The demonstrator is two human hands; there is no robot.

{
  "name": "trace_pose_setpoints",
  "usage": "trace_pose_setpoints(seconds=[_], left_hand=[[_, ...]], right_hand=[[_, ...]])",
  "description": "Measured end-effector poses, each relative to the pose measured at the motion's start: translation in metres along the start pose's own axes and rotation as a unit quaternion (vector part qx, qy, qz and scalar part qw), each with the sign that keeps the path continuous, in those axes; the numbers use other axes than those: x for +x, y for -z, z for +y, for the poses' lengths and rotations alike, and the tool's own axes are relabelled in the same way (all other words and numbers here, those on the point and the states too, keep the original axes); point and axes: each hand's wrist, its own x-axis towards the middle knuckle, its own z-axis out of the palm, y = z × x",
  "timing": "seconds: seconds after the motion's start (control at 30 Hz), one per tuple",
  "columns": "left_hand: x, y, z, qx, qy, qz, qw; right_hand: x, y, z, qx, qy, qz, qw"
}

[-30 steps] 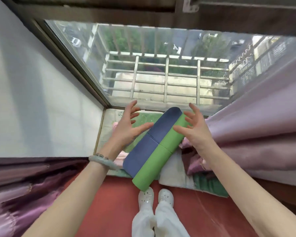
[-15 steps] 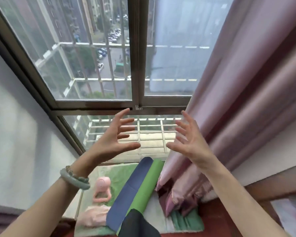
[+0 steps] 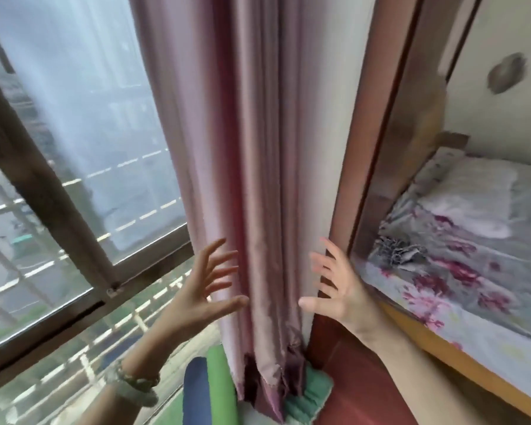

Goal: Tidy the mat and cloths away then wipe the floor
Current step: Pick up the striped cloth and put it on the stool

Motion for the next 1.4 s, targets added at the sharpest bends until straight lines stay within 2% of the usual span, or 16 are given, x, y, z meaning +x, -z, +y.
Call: trace_pose_setpoints(seconds=[0.13,0.27,0.47,0.67,1.0,1.1,1.23,1.4], left_hand=[[0.036,-0.077,0.013,-0.028,-0.038,-0.126,0.991],[0.051,-0.17,0.035,-0.072,-0.063,-0.241,0.966],[0.038,-0.307,0.079,-0.091,-0.115,-0.387,0.91],[-0.018,-0.44,0.127,-0.117,-0.147,-0.487,0.853],[-0.162,-0.627,0.192,-0.159,-0.148,-0.568,0.794],[-0.198,-0.671,0.209,-0.158,-0.141,-0.583,0.784],[-0.222,-0.729,0.233,-0.17,-0.136,-0.567,0.794],[-0.245,-0.83,0.262,-0.16,-0.145,-0.612,0.761]], right_hand=[[-0.064,0.064,-0.008,-0.007,-0.016,0.142,0.99],[-0.142,0.119,-0.022,-0.033,-0.025,0.271,0.962],[-0.273,0.18,-0.04,-0.071,-0.048,0.432,0.898],[-0.42,0.22,-0.049,-0.074,-0.051,0.563,0.822],[-0.645,0.274,-0.048,-0.092,-0.075,0.655,0.746],[-0.692,0.29,-0.047,-0.098,-0.081,0.672,0.73],[-0.74,0.32,-0.043,-0.106,-0.074,0.69,0.712],[-0.799,0.381,-0.044,-0.102,-0.062,0.719,0.685]])
